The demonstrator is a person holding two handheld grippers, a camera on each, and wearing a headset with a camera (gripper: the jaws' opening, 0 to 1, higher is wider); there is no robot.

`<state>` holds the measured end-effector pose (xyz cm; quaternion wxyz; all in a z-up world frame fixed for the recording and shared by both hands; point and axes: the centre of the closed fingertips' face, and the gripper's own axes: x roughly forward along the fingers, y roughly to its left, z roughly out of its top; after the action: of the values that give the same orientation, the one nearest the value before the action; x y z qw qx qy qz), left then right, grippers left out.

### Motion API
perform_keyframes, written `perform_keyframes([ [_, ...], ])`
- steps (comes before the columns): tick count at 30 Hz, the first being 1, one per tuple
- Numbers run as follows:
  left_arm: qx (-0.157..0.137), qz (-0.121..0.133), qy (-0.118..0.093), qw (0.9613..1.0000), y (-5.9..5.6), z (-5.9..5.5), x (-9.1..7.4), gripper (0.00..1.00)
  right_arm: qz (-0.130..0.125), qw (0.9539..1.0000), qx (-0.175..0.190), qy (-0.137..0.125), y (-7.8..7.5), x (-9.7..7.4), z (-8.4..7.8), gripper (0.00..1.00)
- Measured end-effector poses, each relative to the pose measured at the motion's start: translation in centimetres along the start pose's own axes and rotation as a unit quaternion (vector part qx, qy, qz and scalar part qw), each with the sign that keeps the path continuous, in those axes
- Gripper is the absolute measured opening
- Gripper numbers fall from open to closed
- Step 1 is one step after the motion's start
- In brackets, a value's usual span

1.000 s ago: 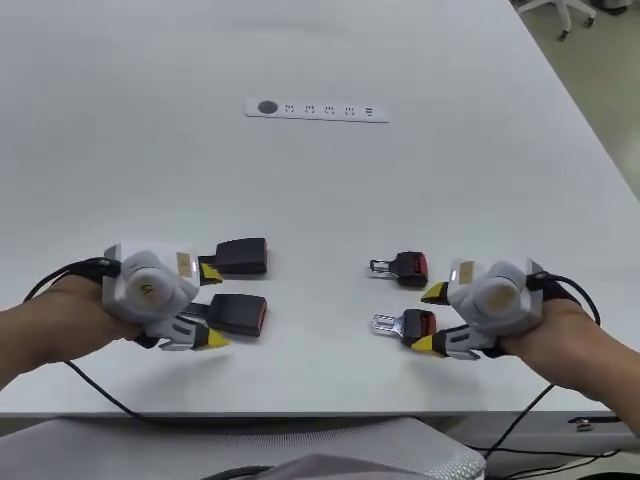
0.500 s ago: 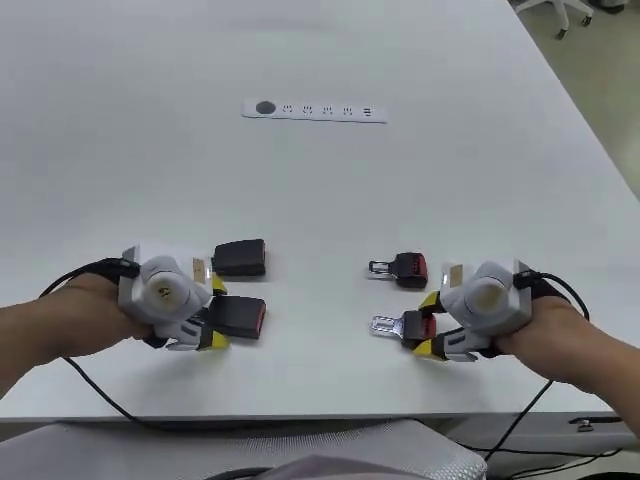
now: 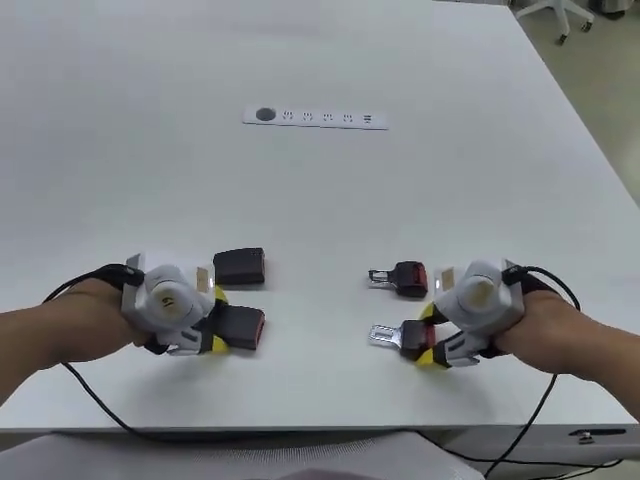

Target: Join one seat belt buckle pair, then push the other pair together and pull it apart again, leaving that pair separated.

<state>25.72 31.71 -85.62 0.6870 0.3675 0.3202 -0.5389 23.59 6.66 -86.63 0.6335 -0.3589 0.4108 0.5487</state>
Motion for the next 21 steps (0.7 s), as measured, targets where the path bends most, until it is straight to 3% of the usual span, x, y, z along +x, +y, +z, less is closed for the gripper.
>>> perform_keyframes([
  [11, -0.003, 0.005, 0.005, 1.0, -0.01, -0.2, -0.08, 0.33, 0.006, 0.9999, -0.013, -0.005, 0.07, 0.02, 0.09, 0.35],
  [21, 0.003, -0.008, 0.02, 0.9998, -0.38, -0.19, -0.08, 0.32, 0.004, 0.9998, -0.008, 0.018, 0.05, 0.14, 0.27, 0.35],
])
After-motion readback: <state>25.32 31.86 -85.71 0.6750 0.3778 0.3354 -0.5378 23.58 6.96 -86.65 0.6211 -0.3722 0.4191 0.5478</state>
